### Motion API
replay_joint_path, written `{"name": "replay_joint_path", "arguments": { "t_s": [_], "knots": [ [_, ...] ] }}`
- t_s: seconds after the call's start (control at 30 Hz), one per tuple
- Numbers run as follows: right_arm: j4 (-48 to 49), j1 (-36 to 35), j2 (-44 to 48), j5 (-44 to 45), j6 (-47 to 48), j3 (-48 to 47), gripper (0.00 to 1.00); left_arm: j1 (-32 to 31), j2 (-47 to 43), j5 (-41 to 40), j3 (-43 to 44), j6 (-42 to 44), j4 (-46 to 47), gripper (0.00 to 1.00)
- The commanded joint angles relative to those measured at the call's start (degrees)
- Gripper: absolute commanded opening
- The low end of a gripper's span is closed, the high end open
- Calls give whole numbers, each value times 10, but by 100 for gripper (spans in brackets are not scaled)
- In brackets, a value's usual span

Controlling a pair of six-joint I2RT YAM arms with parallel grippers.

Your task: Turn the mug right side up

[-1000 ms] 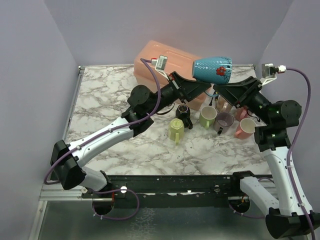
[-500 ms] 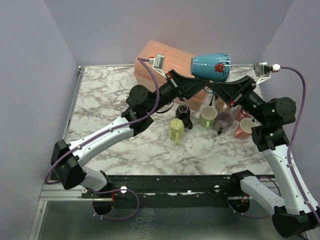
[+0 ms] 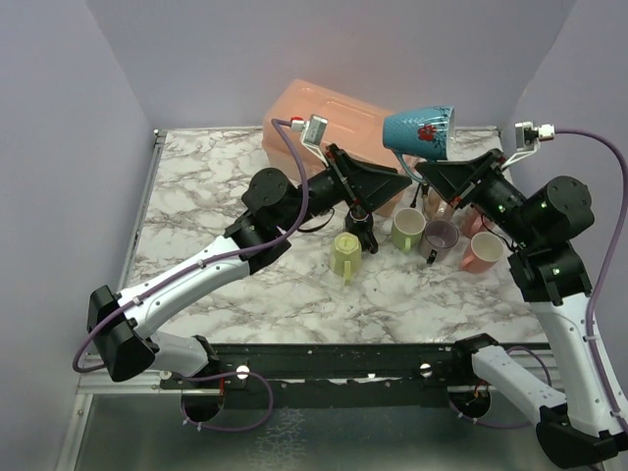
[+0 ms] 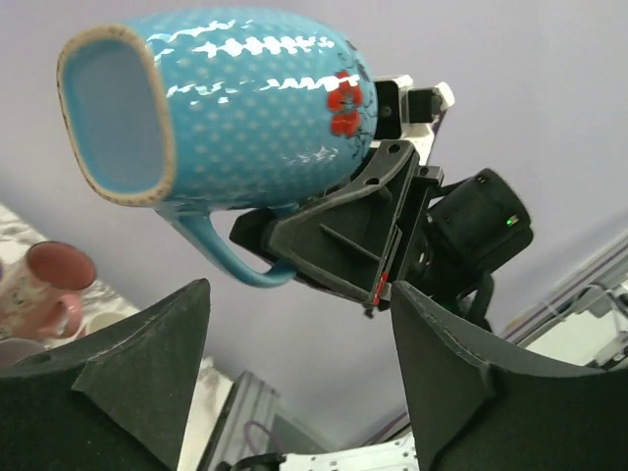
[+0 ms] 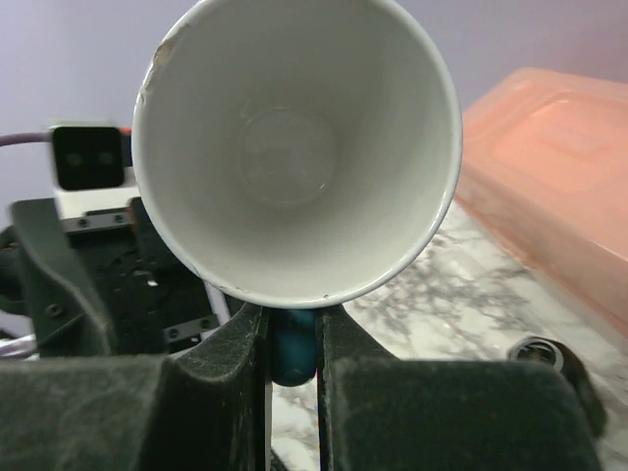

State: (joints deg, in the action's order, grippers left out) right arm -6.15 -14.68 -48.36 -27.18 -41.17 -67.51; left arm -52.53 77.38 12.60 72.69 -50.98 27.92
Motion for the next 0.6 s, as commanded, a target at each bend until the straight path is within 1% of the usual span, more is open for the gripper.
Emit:
{"name": "replay_joint_path", "arguments": {
  "t_s": [0.0, 0.13, 0.2, 0.33, 0.47, 0.57],
  "knots": [
    [-125, 0, 11, 109, 99, -35, 0, -3, -37, -27, -8, 92, -123, 78],
    [-211, 0, 10, 145, 140, -42, 0, -2, -64, -97, -19, 152, -226, 81],
    [-242, 0, 18, 165, 156, -35, 0, -3, -79, -136, -33, 179, -263, 82],
    [-291, -1, 38, 191, 174, -6, 0, -1, -97, -194, -54, 222, -329, 87],
    [-329, -2, 44, 204, 166, 22, 0, 0, -87, -247, -50, 241, -394, 90],
    [-355, -8, 33, 215, 164, 39, 1, 0, -75, -274, -58, 230, -414, 90]
  ]
}}
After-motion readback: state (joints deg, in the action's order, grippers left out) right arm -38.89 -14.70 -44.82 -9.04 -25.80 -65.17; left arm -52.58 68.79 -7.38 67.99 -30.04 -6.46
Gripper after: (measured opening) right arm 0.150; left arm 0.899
